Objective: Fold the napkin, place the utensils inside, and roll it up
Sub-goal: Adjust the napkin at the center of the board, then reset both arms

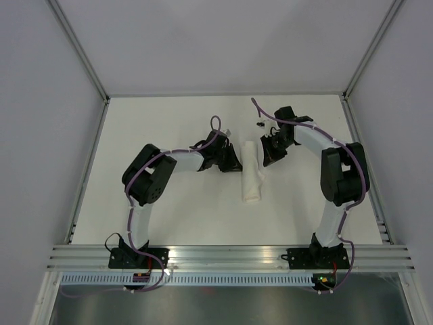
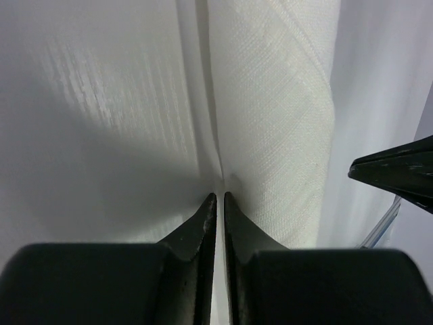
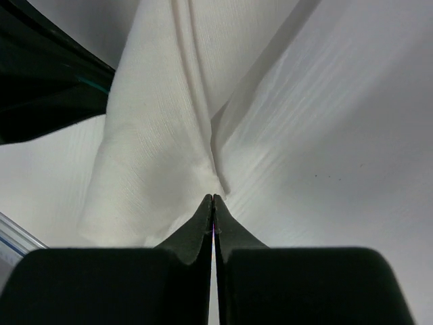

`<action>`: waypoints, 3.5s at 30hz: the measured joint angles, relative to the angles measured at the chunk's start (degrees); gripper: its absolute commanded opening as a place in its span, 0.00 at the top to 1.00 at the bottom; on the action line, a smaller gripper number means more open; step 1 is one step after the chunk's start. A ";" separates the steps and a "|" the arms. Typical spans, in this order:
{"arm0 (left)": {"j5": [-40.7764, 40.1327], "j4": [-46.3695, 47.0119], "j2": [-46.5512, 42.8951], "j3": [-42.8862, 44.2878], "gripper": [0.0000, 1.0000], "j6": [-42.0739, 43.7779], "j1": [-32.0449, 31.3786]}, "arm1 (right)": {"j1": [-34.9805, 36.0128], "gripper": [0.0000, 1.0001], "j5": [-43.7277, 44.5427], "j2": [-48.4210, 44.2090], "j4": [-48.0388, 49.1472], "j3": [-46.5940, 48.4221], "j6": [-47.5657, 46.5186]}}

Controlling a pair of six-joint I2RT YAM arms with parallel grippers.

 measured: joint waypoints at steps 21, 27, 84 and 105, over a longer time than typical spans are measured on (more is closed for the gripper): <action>3.04 4.70 -3.17 -6.78 0.88 -0.09 -0.96 | 2.67 0.99 0.44 2.01 0.94 -7.26 -0.37; 3.82 4.66 -2.56 -6.01 0.88 -0.09 -1.51 | 4.48 1.00 -2.32 2.93 1.84 -7.48 1.16; -5.20 -13.33 -41.31 -12.57 0.40 18.84 6.54 | -23.15 0.02 -13.33 -19.93 6.64 -2.80 -0.74; -7.30 -18.49 -54.21 -14.53 0.00 26.80 7.02 | -27.10 0.02 -9.94 -32.24 13.31 -5.18 2.62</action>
